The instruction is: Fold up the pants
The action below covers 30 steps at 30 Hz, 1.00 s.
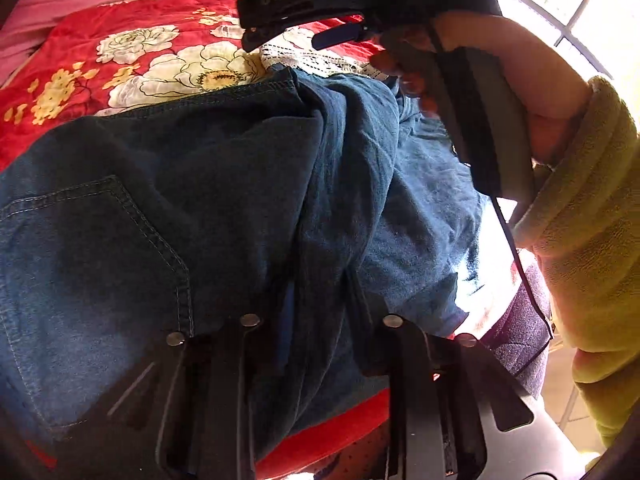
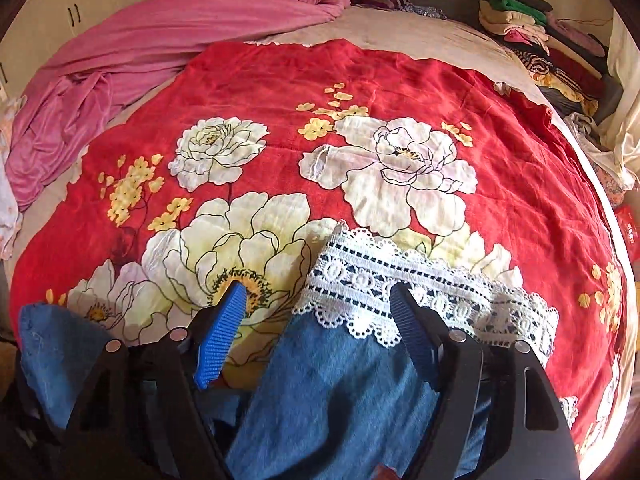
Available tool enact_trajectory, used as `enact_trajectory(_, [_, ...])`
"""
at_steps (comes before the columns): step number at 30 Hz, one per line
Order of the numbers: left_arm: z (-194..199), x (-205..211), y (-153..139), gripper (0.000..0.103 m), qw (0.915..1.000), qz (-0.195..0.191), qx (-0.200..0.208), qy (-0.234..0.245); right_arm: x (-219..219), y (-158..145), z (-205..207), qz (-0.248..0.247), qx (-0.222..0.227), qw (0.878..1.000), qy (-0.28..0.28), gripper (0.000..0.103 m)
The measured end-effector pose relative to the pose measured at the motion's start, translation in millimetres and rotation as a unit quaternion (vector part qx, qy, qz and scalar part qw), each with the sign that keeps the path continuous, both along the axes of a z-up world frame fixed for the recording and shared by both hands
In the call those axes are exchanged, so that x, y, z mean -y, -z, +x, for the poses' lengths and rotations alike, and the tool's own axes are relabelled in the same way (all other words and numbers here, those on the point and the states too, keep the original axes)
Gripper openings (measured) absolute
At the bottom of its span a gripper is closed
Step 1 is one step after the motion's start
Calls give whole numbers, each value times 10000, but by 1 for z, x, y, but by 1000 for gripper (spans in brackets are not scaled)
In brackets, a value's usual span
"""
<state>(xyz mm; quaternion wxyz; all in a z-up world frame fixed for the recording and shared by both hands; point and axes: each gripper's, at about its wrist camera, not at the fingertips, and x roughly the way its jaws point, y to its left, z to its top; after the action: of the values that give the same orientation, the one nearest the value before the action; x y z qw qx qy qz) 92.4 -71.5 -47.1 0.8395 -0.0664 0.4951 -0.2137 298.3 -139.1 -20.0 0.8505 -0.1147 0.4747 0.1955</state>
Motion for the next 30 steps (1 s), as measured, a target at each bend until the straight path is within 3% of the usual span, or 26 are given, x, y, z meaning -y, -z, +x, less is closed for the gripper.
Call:
enact_trajectory(3, [3, 1, 3, 8, 10000, -57, -30, 2, -4, 15, 16, -490, 45, 9982, 332, 73])
enact_trajectory(6, [4, 2, 4, 8, 9999, -98, -7, 35, 6, 25, 23, -483, -7, 9985, 263, 14])
enact_trajectory(7, [3, 2, 3, 8, 9999, -110, 16, 43, 11, 23, 21, -425, 90, 9988, 229, 11])
enact_trajectory(10, [0, -2, -2, 11, 9997, -147, 156, 68, 39, 3, 8, 366, 129, 9988, 292, 10])
enact_trajectory(12, [-1, -3, -7, 29, 9995, -186, 235, 88, 63, -14, -3, 874, 165, 9951, 432, 10])
enact_trajectory(14, [-5, -1, -11, 36, 9992, -157, 362, 106, 90, -32, -17, 1292, 261, 9892, 636, 10])
enact_trajectory(16, [-7, 4, -16, 40, 9986, -67, 506, 129, 118, -48, -33, 1802, 310, 9794, 857, 10])
enact_trajectory(19, [-7, 14, -24, 40, 9975, 37, 668, 235, 154, -69, -58, 2163, 534, 9675, 1196, 10])
enact_trajectory(20, [-8, 18, -25, 40, 9971, 71, 700, 281, 166, -75, -68, 2273, 601, 9633, 1299, 10])
enact_trajectory(21, [-8, 22, -27, 31, 9966, 114, 741, 332, 177, -79, -77, 2398, 641, 9586, 1396, 10])
enact_trajectory(23, [-10, 26, -31, 6, 9956, 159, 829, 409, 198, -82, -97, 2545, 683, 9506, 1639, 10])
enact_trajectory(26, [-13, 28, -35, 0, 9942, 154, 843, 648, 227, -76, -133, 2670, 651, 9404, 2003, 10])
enact_trajectory(30, [-25, 22, -36, 0, 9915, 258, 942, 859, 258, -48, -188, 2868, 406, 9274, 2368, 10])
